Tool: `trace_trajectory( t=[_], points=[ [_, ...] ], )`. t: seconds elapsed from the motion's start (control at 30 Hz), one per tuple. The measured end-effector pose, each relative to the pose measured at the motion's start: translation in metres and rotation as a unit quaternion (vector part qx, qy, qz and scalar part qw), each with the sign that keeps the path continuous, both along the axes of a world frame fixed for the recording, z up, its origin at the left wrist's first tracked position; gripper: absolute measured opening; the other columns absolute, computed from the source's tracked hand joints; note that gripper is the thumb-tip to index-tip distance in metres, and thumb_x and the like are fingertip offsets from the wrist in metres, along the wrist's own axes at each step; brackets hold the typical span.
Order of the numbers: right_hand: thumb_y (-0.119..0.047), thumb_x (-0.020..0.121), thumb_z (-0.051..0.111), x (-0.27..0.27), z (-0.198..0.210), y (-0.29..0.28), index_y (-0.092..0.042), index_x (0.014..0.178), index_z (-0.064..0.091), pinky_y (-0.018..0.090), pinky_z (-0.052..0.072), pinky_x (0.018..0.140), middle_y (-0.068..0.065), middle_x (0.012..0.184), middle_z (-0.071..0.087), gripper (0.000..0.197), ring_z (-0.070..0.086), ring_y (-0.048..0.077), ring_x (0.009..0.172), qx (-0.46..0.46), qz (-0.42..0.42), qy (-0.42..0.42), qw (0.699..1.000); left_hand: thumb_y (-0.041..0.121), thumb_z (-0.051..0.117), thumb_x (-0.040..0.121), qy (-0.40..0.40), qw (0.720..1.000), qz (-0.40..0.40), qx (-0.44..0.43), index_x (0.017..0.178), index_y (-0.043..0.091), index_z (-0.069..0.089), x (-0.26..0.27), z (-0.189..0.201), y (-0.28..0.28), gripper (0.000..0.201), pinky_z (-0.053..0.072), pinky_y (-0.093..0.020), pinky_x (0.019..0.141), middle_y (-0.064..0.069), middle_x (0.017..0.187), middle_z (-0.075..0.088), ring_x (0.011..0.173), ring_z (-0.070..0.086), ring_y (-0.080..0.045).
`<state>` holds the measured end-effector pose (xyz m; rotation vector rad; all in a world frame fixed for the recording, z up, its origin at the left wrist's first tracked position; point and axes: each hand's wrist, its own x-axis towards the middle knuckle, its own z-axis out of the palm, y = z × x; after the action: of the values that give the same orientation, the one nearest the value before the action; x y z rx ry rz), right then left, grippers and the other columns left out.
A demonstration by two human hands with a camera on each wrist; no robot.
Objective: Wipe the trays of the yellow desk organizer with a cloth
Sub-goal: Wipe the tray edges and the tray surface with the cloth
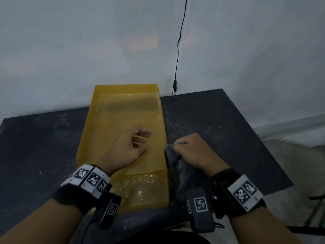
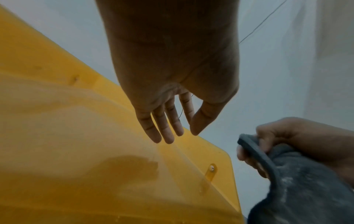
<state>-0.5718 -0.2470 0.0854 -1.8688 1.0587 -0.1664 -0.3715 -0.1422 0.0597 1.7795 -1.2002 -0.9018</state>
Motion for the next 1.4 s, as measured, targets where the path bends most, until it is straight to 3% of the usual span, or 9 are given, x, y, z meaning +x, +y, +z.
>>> trace_trajectory(
  t=[0.13,0.33,0.43,0.53,0.63,0.8,0.93,1.2,1.4],
  points=[
    [-0.039,0.091,0.057,0.016,-0.014,0.019,-0.018,0.068,0.045,0.035,0.040,0.066,0.002,0.070,0.048,0.033,0.049,0.017,0.066,0.026,-0.052,0.036,0.998,0.008,0.072,0.081,-0.090,0.996,0.024,0.006,0.103,0.034,0.064,0.028,-0.002,0.032,0.034,0.053,-0.027,0.078,0.014,0.101,0.066,0.089,0.063,-0.006],
    [-0.024,0.097,0.047,0.040,-0.021,0.032,-0.016,0.071,0.034,0.035,0.031,0.058,0.003,0.073,0.044,0.030,0.041,0.019,0.064,-0.066,-0.098,0.110,0.987,0.031,0.083,0.075,-0.109,0.991,-0.031,0.066,0.101,0.034,0.065,0.055,-0.006,0.048,0.031,0.045,-0.023,0.074,0.010,0.099,0.061,0.090,0.055,-0.003],
    [-0.019,0.092,0.047,0.048,-0.020,0.033,-0.015,0.072,0.042,0.035,0.036,0.059,0.009,0.081,0.057,0.022,0.052,0.025,0.071,-0.061,-0.125,0.120,0.983,0.044,0.085,0.068,-0.165,0.986,-0.035,-0.007,0.098,0.035,0.063,0.065,-0.008,0.056,0.038,0.045,-0.029,0.079,0.013,0.098,0.057,0.092,0.053,-0.005],
    [-0.019,0.091,0.048,0.059,-0.019,0.034,-0.013,0.069,0.045,0.034,0.037,0.060,0.010,0.084,0.062,0.023,0.055,0.025,0.074,-0.062,-0.148,0.102,0.982,0.035,0.077,0.078,-0.342,0.924,0.132,-0.109,0.097,0.027,0.061,0.075,-0.010,0.066,0.026,0.038,-0.038,0.083,0.005,0.098,0.052,0.093,0.049,-0.018],
    [-0.020,0.092,0.048,0.069,-0.020,0.032,-0.011,0.071,0.050,0.033,0.035,0.057,0.009,0.086,0.063,0.023,0.055,0.023,0.075,-0.067,-0.154,0.101,0.981,0.020,0.067,0.078,-0.416,0.860,0.293,-0.033,0.116,0.016,0.055,0.082,-0.018,0.075,0.040,0.035,-0.045,0.084,-0.014,0.113,0.043,0.102,0.042,-0.032],
    [-0.024,0.093,0.051,0.075,-0.023,0.018,-0.011,0.075,0.055,0.035,0.039,0.066,0.009,0.090,0.064,0.023,0.058,0.027,0.085,-0.072,-0.156,0.092,0.981,-0.003,0.047,0.077,-0.283,0.928,0.239,0.048,0.135,0.008,0.044,0.079,-0.031,0.063,0.059,0.040,-0.058,0.093,-0.018,0.126,0.038,0.108,0.045,-0.043],
    [-0.025,0.093,0.056,0.074,-0.021,0.006,-0.013,0.066,0.043,0.036,0.035,0.060,0.004,0.072,0.051,0.032,0.050,0.023,0.071,-0.085,-0.155,0.055,0.983,-0.007,0.045,0.070,-0.255,0.938,0.234,0.016,0.135,0.008,0.043,0.083,-0.035,0.048,0.066,0.043,-0.060,0.093,-0.016,0.125,0.034,0.101,0.047,-0.042],
    [-0.018,0.088,0.059,0.078,-0.021,0.038,-0.021,0.076,0.048,0.026,0.037,0.059,-0.005,0.076,0.052,0.017,0.048,0.010,0.069,-0.104,-0.086,-0.068,0.989,0.024,0.057,0.081,-0.330,0.904,0.269,-0.032,0.135,0.018,0.045,0.062,-0.032,0.044,0.056,0.027,-0.056,0.108,-0.014,0.137,0.035,0.129,0.034,-0.035],
    [0.005,0.084,0.060,0.122,-0.038,0.029,-0.018,0.087,0.052,0.008,0.037,0.067,-0.001,0.101,0.042,0.024,0.044,0.004,0.079,-0.321,-0.103,-0.136,0.931,0.039,0.053,0.080,-0.379,0.896,0.227,-0.052,0.131,0.030,0.048,0.054,-0.038,0.030,0.053,0.007,-0.054,0.118,-0.005,0.146,0.034,0.144,0.024,-0.027]
  ],
)
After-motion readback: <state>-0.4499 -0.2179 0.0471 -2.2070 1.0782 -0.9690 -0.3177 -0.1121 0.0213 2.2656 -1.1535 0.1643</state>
